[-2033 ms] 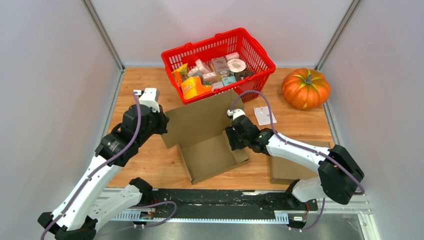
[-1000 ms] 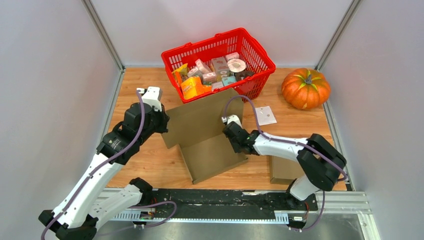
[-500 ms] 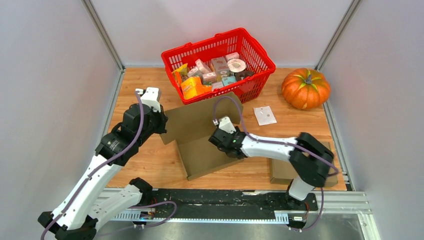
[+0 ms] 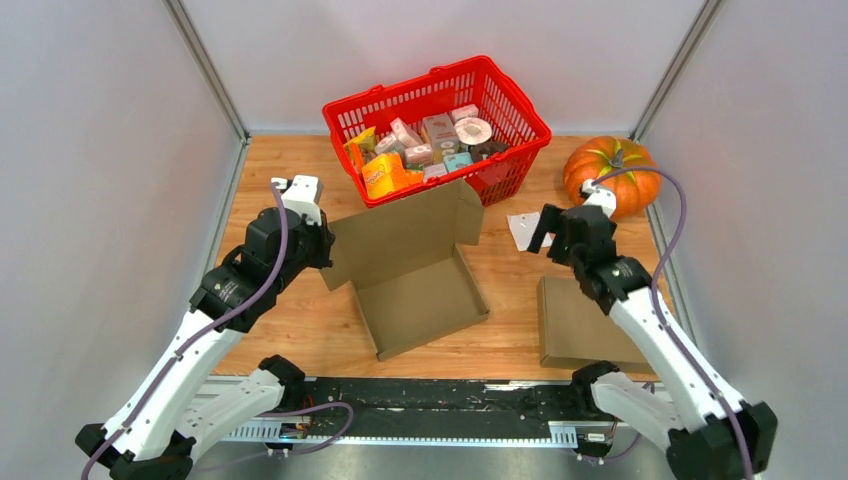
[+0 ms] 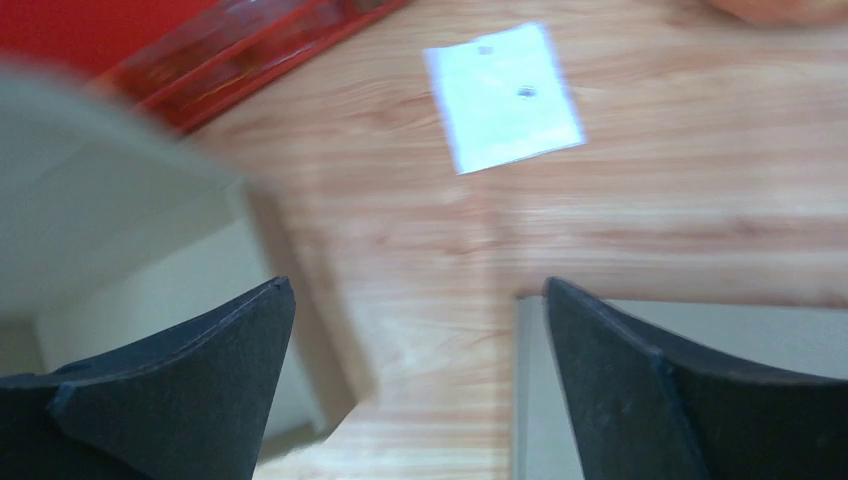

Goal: Fold the paper box

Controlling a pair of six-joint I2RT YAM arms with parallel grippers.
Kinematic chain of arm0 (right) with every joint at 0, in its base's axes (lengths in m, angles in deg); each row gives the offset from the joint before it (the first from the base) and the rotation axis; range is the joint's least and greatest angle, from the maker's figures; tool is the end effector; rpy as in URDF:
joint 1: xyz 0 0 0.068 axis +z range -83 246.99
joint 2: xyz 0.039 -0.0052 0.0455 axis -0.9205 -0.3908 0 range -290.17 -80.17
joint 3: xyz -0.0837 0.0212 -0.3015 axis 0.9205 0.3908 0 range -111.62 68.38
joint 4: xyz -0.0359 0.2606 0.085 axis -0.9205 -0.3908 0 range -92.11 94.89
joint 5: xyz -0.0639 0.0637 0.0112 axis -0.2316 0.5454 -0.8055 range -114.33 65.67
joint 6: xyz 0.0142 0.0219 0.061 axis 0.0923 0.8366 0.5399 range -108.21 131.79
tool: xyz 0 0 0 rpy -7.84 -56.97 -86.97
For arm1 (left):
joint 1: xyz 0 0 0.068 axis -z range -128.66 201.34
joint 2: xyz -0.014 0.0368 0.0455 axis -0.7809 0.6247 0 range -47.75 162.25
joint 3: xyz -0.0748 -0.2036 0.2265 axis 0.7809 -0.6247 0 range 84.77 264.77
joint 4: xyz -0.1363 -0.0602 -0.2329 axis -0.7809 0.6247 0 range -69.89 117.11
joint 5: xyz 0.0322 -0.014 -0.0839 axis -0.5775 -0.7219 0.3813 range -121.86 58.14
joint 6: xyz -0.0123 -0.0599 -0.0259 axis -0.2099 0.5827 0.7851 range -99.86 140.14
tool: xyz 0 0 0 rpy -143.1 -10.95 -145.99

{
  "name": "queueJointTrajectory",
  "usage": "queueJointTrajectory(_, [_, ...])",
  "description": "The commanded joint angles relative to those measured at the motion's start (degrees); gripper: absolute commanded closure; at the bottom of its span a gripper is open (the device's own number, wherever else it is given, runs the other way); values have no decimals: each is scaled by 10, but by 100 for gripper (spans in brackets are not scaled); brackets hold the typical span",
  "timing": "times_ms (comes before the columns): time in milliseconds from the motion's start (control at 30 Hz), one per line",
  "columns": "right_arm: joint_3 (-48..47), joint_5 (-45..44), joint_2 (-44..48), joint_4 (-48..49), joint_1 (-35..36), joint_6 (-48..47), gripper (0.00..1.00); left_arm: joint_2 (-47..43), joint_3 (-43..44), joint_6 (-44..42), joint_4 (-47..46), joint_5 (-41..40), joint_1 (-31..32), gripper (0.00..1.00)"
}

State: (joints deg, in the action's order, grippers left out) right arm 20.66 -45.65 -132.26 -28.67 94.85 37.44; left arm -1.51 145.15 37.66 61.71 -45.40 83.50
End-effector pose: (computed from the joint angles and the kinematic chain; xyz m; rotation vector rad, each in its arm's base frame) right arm 0.1803 0.0736 0.3193 0.1581 2.1770 0.1125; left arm 0.1403 -0.0736 0.3987 0.1143 2.0459 -0.3012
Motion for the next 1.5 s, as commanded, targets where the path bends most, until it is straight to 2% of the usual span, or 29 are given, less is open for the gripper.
queueJointTrajectory(0, [-56,151,-131,38,-131,-24,0,0,7,-12,28,13,1,100])
queueJointTrajectory(67, [-93,155,-239,32,-141,-59,5,0,9,-12,29,18,2,100])
queueJointTrajectory(100, [-146,193,-276,17,-143,-74,11,-2,8,-13,30,19,2,100])
queueJointTrajectory(167, [-189,224,-366,5,-142,-125,18,-5,9,-16,29,20,1,100])
queueJointTrajectory(267, [-238,240,-453,18,-153,-168,21,-6,7,-21,27,28,1,100])
queueJointTrajectory(333, [-264,281,-504,30,-171,-174,20,-4,6,-23,25,36,1,100])
queueJointTrajectory(467, [-292,269,-557,28,-173,-195,19,-4,5,-29,26,45,2,100])
queueJointTrajectory(633, [-295,214,-589,24,-169,-204,20,-7,4,-36,24,40,1,100])
queueJointTrajectory(700, [-298,195,-601,10,-162,-199,29,-8,4,-36,22,41,1,100])
queueJointTrajectory(767, [-293,187,-612,5,-153,-198,32,-6,5,-35,18,44,1,100])
queueJointTrajectory(833, [-278,183,-614,3,-146,-183,40,-5,8,-35,18,48,1,100])
queueJointTrajectory(867, [-271,181,-612,3,-146,-176,52,-5,9,-35,18,48,1,100])
queueJointTrajectory(933, [-251,155,-605,2,-143,-162,65,-4,11,-35,22,48,1,100])
queueJointTrajectory(1000, [-239,153,-594,7,-142,-156,72,-5,10,-35,23,46,1,100])
queueJointTrajectory(1133, [-201,185,-508,14,-142,-130,85,-5,11,-35,24,42,2,100])
queueJointTrajectory(1200, [-183,227,-465,15,-141,-103,88,-4,11,-35,24,38,1,100])
queueJointTrajectory(1367, [-58,293,-282,-6,-129,-56,93,-4,13,-34,26,33,1,100])
queueJointTrajectory(1467, [6,302,-156,-56,-71,-43,93,-4,14,-32,27,33,1,100])
